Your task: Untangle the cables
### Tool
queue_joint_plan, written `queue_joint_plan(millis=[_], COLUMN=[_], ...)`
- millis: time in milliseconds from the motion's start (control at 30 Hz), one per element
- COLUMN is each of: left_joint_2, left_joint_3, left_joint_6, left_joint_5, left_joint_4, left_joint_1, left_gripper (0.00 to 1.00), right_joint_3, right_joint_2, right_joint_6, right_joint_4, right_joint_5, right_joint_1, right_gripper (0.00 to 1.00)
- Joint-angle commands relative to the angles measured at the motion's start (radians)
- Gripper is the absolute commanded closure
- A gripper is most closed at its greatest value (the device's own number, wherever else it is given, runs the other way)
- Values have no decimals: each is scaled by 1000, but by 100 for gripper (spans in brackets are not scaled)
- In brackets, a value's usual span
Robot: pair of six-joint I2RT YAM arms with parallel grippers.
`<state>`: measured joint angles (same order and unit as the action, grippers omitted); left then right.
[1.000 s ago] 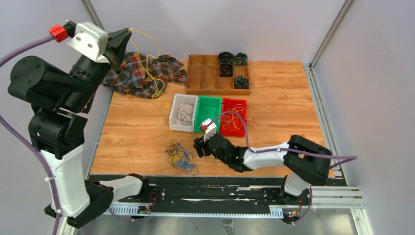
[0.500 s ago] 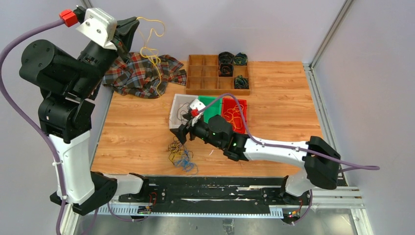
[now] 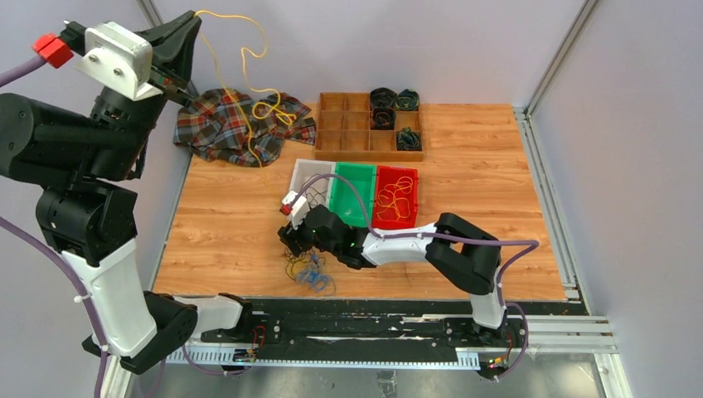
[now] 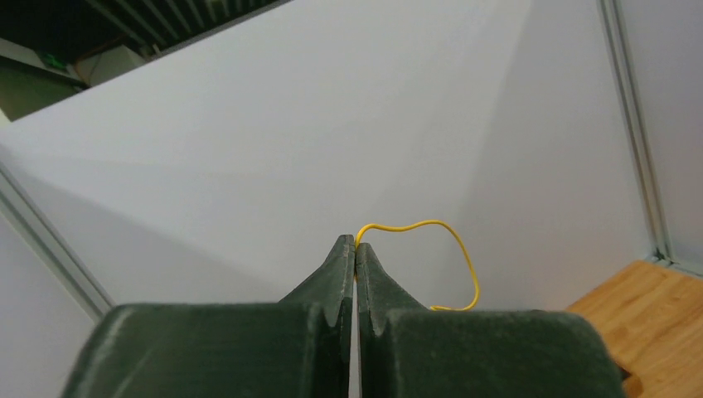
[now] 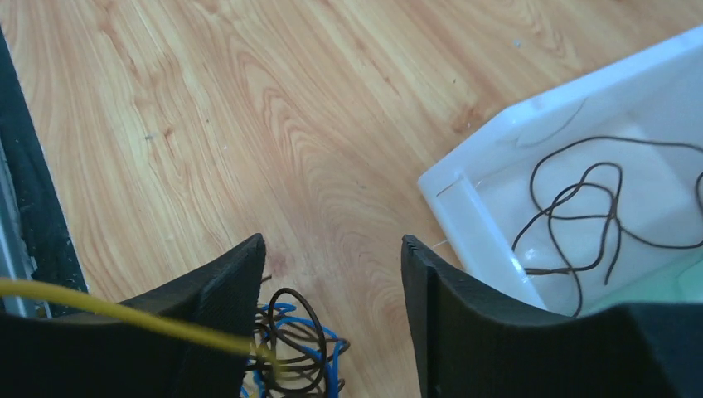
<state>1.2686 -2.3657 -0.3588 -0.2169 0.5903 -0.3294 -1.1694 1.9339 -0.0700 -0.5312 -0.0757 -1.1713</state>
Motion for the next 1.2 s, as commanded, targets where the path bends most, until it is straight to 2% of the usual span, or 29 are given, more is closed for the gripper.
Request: queue_joint_plan(millis=[0,233,300,433,700,867,967,1033,1167], left_joint_2=[-25,-70,-56,-59,-171,-206,-195,-174,-118], left_joint_3=[-16,91,67,56,342,542,610,636,652], left_joint_6=[-49,-110,-110,-69,48,145,214,240,197], left_joint_5=[80,279,284,179,-137,-346,-467,-488,-433], left_joint_4=[-148,-492,-503,-376,-165,-125,-119,-118,-108], left_joint_1=[-2,-2,-2,-2,-2,-2,-4,-35,-125], left_gripper=[100,100,100,100,99,100,100,100,100], right_joint_3=[20,156,178,209,162,140,163,194,278], right_joint_2=[27,35,24,-77,-394,-529,-589,-622,-693], right_joint_6=[-47,-106,-108,-86,39,100,122,136,128], right_joint_4=[-38,-115,-120,-110,-15,8,4,-7,-8], right_joint_5=[-5,-34,-49,-96,-143,-123,-171,-232,-419], right_joint_1=[7,7,7,7,9,9,10,16,47], right_gripper=[42,45,44,35,23,23,23,23,24])
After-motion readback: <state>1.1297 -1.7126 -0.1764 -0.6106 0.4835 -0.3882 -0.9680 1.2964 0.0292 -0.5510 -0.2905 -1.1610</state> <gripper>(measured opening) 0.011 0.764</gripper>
